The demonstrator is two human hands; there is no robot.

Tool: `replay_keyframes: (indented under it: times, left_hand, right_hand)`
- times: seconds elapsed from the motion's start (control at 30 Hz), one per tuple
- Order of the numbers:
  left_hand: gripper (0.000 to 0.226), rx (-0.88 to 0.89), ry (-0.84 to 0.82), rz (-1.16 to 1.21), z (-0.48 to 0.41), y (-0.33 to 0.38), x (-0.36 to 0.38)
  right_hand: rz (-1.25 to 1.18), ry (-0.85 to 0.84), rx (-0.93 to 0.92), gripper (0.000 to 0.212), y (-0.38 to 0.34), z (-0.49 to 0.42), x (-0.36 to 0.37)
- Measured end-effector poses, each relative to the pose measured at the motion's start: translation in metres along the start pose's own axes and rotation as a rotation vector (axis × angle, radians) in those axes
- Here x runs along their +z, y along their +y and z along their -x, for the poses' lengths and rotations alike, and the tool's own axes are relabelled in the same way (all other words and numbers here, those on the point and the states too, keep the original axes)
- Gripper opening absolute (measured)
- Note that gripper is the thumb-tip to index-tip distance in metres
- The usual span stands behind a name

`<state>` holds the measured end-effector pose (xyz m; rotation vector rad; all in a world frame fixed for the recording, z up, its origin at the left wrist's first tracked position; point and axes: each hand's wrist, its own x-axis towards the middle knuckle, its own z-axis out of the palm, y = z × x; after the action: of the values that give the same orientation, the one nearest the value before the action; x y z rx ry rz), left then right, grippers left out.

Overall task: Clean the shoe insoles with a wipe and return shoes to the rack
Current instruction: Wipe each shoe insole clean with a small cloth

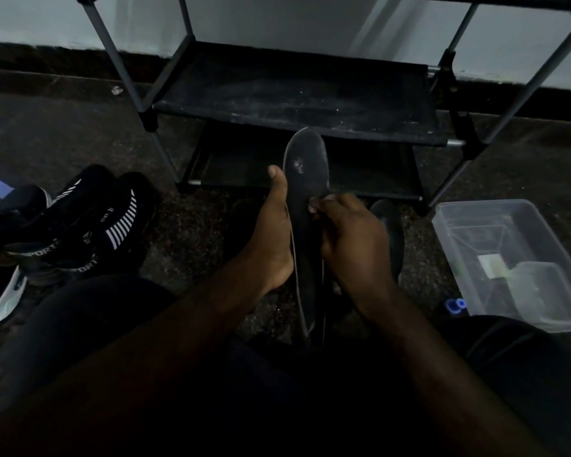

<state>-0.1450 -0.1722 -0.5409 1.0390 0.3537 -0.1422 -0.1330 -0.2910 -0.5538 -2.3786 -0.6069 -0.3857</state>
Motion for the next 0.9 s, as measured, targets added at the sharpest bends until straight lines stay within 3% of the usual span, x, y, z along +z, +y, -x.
replay_keyframes:
  times: [0.07,0.23,0.4,0.57,0.73,0.9]
  left_hand:
    - [0.074,-0.006,-0.01,-0.005,0.0,0.0,0.001]
    - [0.071,-0.004,0.077,-0.01,0.001,0.001,-0.001]
    - [0.066,-0.019,0.064,-0.004,-0.001,-0.002,0.001]
    - [0.069,0.004,0.124,-0.031,-0.001,-0.005,-0.001]
    - [0.065,-0.015,0.067,-0.022,-0.002,-0.005,0.002]
    - [0.07,0.018,0.123,-0.037,-0.001,-0.009,-0.001]
  right_hand:
    - [0.001,0.001,0.037,0.025,0.001,-0.002,0.001]
    - [-0.111,-0.108,-0.106,0.025,-0.018,0.01,0.004]
    - [0.028,0.01,0.084,0.012,0.004,-0.004,0.0]
    - [-0.123,-0.105,-0.044,0.022,-0.011,0.009,0.005]
    - [-0.048,0.06,0.113,0.016,0.009,-0.006,0.004]
    - [-0.165,-0.023,-0.017,0.018,-0.017,0.011,0.011]
